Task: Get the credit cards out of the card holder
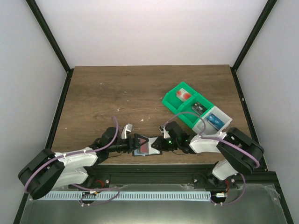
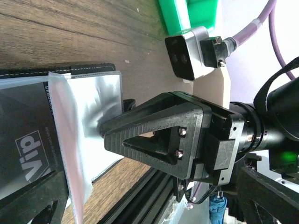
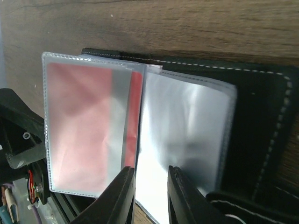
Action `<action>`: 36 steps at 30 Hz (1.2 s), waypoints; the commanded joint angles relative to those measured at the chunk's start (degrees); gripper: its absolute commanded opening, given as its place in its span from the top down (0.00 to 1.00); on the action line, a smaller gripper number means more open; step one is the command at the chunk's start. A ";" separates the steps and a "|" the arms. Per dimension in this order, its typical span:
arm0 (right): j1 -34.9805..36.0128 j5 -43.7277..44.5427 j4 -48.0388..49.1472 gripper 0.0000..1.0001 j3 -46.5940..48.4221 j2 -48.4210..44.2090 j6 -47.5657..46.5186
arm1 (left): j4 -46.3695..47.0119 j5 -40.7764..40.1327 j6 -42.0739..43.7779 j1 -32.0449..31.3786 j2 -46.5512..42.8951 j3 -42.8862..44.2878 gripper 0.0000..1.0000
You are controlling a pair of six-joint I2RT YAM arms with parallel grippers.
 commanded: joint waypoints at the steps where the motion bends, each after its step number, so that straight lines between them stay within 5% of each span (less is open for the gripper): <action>1: 0.44 4.37 -4.42 0.80 -0.69 -3.24 -0.91 | 2.58 0.60 -0.22 -0.46 1.01 1.26 0.00; 15: 0.42 15.55 -14.37 0.80 -2.01 -20.74 -2.59 | 5.91 -1.29 -0.62 -4.90 9.30 6.77 0.00; 26: 0.41 14.79 -13.87 0.77 -3.74 -24.91 -2.97 | 7.82 -1.01 -1.03 -4.94 11.06 6.31 0.00; 36: 0.44 9.79 -11.85 0.79 -2.24 -21.60 -3.78 | -0.31 -7.05 0.65 -4.94 6.92 4.58 0.06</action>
